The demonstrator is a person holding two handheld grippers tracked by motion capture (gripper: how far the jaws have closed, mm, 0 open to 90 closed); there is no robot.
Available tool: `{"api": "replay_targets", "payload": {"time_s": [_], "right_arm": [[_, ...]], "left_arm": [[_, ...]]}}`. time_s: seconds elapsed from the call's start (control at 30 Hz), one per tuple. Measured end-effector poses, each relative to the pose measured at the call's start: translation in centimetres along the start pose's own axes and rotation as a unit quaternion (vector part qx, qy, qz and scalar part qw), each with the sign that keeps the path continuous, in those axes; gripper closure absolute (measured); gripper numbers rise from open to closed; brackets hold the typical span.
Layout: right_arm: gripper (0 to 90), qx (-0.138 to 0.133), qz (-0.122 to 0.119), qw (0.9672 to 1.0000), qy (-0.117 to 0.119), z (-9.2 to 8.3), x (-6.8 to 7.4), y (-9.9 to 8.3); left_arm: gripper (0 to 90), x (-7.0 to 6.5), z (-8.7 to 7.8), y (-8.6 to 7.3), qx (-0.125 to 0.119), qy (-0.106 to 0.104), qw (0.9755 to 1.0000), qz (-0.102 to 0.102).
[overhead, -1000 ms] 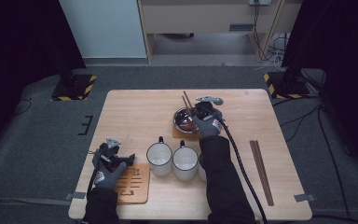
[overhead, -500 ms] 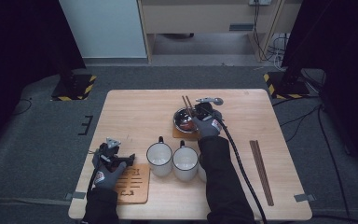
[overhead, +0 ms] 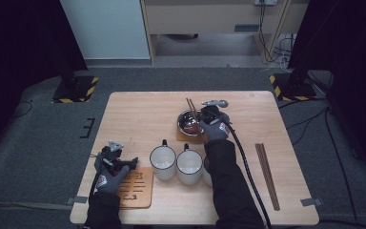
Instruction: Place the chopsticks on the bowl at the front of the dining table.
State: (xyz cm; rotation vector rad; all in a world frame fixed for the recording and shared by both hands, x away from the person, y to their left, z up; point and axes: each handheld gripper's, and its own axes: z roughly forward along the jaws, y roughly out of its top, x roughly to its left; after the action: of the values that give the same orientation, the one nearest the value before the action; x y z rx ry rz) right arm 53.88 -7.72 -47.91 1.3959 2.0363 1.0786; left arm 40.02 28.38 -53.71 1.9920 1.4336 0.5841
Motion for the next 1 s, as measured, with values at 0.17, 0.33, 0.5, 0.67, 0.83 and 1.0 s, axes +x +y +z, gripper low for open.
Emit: {"api": "replay_targets", "payload": {"time_s": [0.17, 0.33, 0.5, 0.67, 0.83, 1.0], "right_arm": [[79.4, 0.008, -0.001, 1.0, 0.005, 0.4, 0.1, -0.1], [86.3, 0.016, -0.005, 0.9999, 0.0, 0.6, 0.0, -0.2], [87.9, 0.014, -0.002, 0.9999, 0.0, 0.8, 0.2, -0.1], [87.9, 0.007, 0.001, 0.9999, 0.01, 1.1, 0.3, -0.1], [83.5, -0.003, 0.002, 0.9999, 0.016, 1.0, 0.4, -0.2], [85.1, 0.004, 0.007, 0.9998, 0.017, 0.9, 0.1, -0.4]], "left_arm": [[0.0, 0.0, 0.0, 0.0, 0.0, 0.0, 1.0, 0.0], [0.0, 0.0, 0.0, 0.0, 0.0, 0.0, 1.0, 0.0], [0.0, 0.0, 0.0, 0.0, 0.0, 0.0, 1.0, 0.0], [0.0, 0.0, 0.0, 0.0, 0.0, 0.0, 1.0, 0.0], [0.0, 0.0, 0.0, 0.0, 0.0, 0.0, 1.0, 0.0], [0.0, 0.0, 0.0, 0.0, 0.0, 0.0, 1.0, 0.0]]}}
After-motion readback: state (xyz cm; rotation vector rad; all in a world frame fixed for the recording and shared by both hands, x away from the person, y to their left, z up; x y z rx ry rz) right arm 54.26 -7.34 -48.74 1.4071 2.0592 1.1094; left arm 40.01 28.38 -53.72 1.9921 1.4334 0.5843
